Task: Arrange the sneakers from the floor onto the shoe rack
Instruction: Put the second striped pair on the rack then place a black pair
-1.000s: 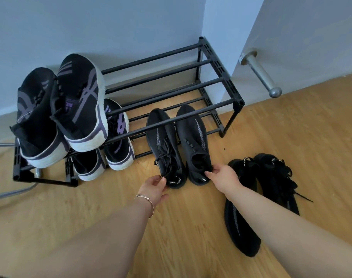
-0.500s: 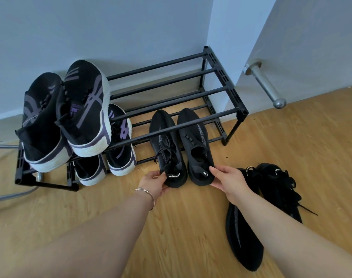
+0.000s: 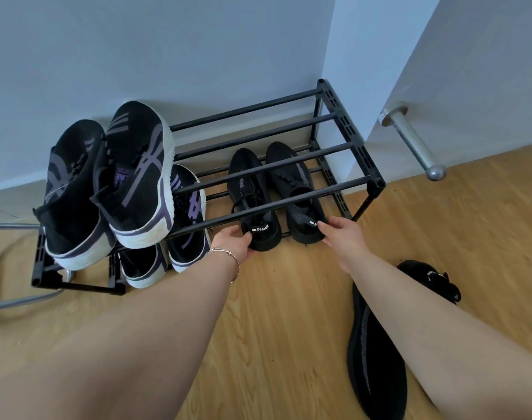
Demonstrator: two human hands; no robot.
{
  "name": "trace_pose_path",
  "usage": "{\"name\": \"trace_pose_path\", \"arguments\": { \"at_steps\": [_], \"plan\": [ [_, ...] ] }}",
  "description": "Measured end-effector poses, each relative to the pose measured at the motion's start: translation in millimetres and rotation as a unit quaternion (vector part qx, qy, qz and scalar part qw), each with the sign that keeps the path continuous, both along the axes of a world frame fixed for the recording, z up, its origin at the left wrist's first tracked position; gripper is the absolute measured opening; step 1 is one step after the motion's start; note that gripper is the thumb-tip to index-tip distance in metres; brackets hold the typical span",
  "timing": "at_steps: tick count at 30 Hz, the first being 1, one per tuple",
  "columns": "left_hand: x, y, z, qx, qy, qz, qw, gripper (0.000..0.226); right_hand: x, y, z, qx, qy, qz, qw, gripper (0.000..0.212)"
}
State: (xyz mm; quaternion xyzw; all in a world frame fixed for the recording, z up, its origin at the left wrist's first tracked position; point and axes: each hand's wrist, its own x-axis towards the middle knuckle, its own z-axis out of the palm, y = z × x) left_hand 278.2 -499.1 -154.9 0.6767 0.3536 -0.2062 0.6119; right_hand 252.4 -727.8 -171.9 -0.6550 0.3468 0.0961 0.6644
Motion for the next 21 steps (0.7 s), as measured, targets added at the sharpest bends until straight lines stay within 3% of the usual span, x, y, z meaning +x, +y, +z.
{"name": "trace_pose_path", "arguments": {
  "at_steps": [10,15,21],
  "plan": [
    [9,-12,-4,0.065,0.009,-0.079,0.995,0.053,2,7,-13,-0.003,0.013,-0.005,1.0,0.048],
    [9,-11,1,0.152,0.007,-0.149,0.977,0.064,8,9,-3,-0.094,0.022,0.04,0.994,0.047],
    [-4,-7,22,0.243,-0.016,-0.264,0.933,0.062,8,8,14,-0.189,0.04,0.126,0.973,0.056]
  ]
}}
